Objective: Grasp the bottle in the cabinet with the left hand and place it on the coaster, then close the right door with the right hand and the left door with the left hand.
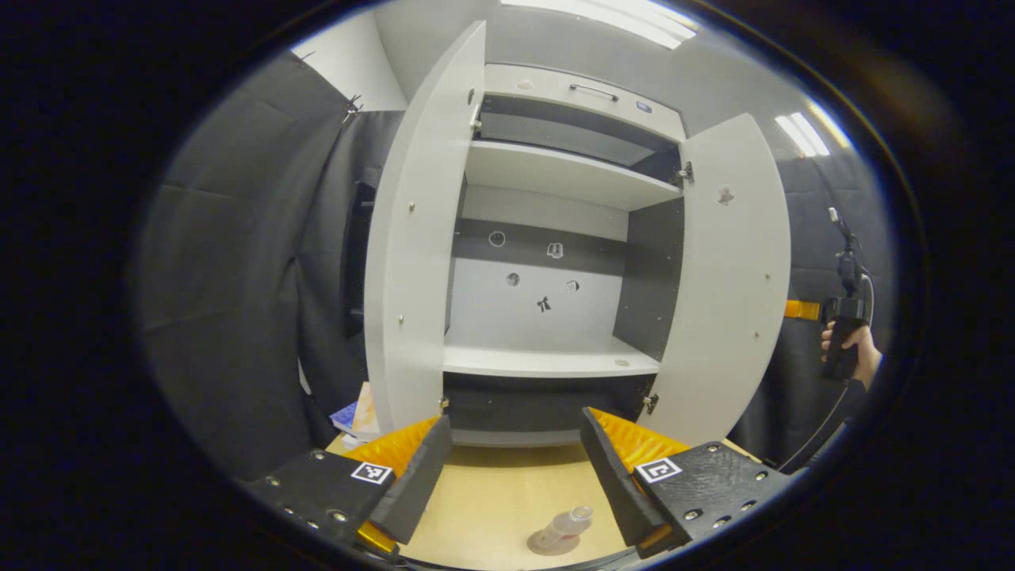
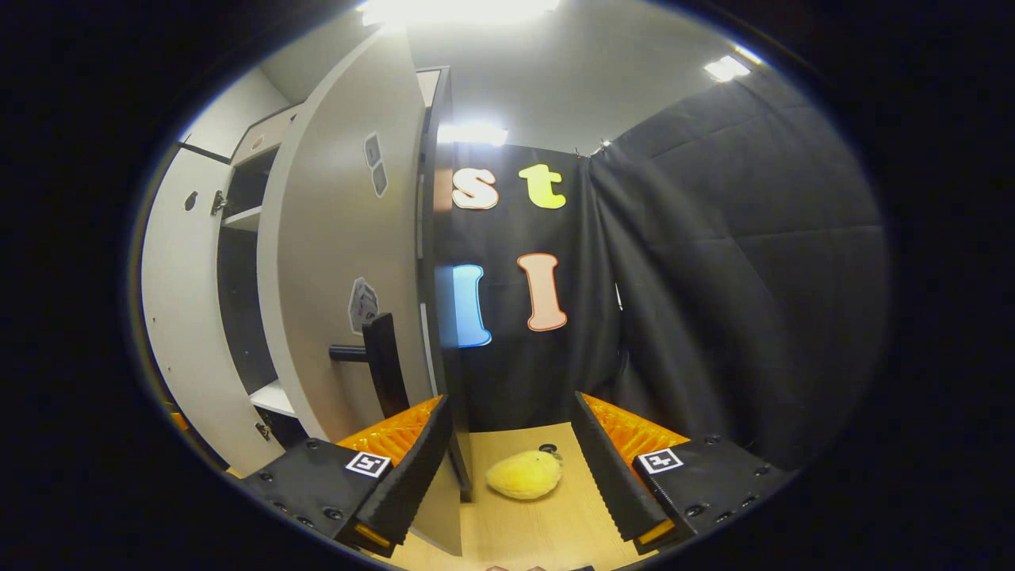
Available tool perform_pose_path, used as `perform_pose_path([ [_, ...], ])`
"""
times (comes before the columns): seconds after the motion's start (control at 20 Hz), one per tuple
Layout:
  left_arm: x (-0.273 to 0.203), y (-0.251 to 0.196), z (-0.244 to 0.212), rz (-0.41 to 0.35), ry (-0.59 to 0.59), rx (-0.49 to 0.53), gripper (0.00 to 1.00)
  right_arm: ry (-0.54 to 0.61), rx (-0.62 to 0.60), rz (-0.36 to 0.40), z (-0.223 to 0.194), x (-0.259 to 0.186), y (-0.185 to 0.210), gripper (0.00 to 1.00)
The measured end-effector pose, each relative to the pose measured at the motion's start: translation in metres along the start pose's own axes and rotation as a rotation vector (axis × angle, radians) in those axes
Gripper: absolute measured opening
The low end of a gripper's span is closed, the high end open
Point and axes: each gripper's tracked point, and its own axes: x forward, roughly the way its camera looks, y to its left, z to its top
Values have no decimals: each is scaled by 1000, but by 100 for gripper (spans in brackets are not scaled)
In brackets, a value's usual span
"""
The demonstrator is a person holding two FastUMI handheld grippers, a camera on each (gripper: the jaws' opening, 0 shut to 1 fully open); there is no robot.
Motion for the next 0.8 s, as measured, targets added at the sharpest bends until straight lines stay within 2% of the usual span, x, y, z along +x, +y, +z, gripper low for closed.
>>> perform_pose_path([
  [0.05, 0, 0, 1, -6, -5, 1, 95, 1, 1, 16, 0, -2, 10, 97],
  [0.4, -1, 16, -4, -20, -11, -6, 95, 15, 40, 117, -9, 0, 83, 97],
  [0.55, -7, 30, -7, -2, -12, -2, 95, 37, 108, 159, -15, 7, 113, 98],
  [0.7, -16, 48, -7, 23, -19, -15, 95, 49, 125, 219, -15, 13, 145, 98],
  [0.75, -19, 55, -8, 34, -17, -23, 100, 45, 121, 236, -13, 13, 154, 98],
  [0.8, -22, 63, -5, 49, -24, -34, 100, 33, 112, 243, -11, 14, 161, 98],
])
